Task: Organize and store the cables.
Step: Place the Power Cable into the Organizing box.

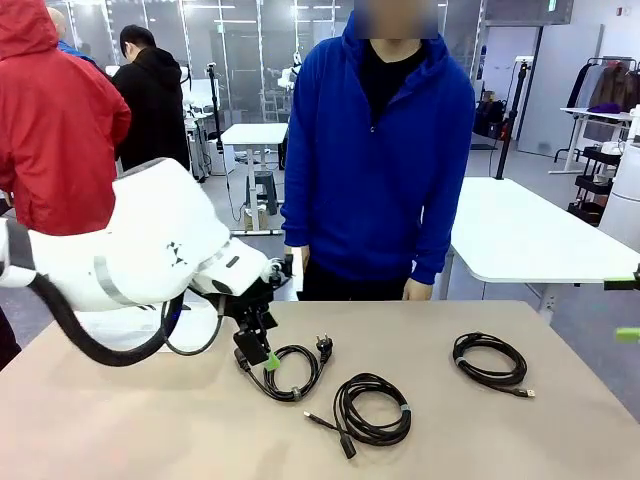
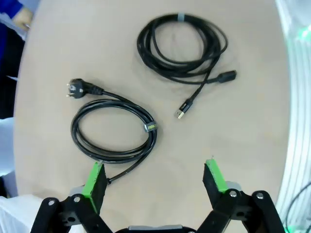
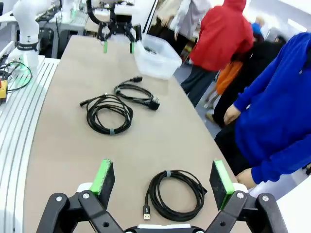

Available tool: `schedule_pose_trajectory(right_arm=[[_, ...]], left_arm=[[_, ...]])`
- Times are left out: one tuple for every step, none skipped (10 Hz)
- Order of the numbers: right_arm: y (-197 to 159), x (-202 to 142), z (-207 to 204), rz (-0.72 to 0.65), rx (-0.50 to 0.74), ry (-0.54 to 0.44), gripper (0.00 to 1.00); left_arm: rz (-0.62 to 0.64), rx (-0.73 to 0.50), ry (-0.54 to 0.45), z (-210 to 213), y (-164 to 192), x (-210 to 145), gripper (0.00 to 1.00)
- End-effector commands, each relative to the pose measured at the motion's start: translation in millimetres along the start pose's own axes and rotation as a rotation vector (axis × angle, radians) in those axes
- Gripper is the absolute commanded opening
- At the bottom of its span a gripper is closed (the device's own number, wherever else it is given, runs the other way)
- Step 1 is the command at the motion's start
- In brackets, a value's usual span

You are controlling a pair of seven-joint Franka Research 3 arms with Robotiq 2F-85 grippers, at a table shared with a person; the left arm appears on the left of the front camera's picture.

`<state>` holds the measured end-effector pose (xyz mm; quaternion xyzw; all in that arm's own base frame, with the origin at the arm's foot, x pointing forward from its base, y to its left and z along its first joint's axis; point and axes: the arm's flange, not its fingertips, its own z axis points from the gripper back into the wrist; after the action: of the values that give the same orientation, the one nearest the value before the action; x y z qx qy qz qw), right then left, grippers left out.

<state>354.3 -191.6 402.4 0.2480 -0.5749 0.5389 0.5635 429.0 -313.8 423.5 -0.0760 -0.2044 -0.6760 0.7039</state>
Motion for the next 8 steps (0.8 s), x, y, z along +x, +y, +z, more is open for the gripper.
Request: schedule_pose_trajectory(right_arm=[[17, -25, 8, 0.076, -0.02, -0.131, 1.0], [32, -37, 16, 0.078, -0.045, -0.173, 1.0], [47, -50, 25, 0.076, -0.074, -0.209, 1.0], [57, -58, 32, 0.082, -0.097, -0.234, 1.0], [65, -63, 34, 0.071, -0.116, -0.236, 1.0], [71, -68, 37, 0.097, -0.115, -0.224, 1.0], [43, 25, 39, 0.026, -0.104, -0.232, 1.0], [43, 25, 39, 0.026, -0.104, -0.232, 1.0]], left_arm=[[-0.042, -0.024, 0.083, -17, 11, 23, 1.0], [-0.054, -0.039, 0.128, -27, 11, 26, 1.0], [-0.086, -0.029, 0.173, -40, 11, 28, 1.0], [-0.082, -0.038, 0.188, -51, 10, 29, 1.0], [-0.086, -0.043, 0.201, -58, 9, 30, 1.0], [-0.073, -0.042, 0.221, -65, 9, 32, 1.0], [-0.053, -0.059, 0.243, -68, 6, 33, 1.0], [-0.051, -0.06, 0.255, -71, 6, 34, 1.0]])
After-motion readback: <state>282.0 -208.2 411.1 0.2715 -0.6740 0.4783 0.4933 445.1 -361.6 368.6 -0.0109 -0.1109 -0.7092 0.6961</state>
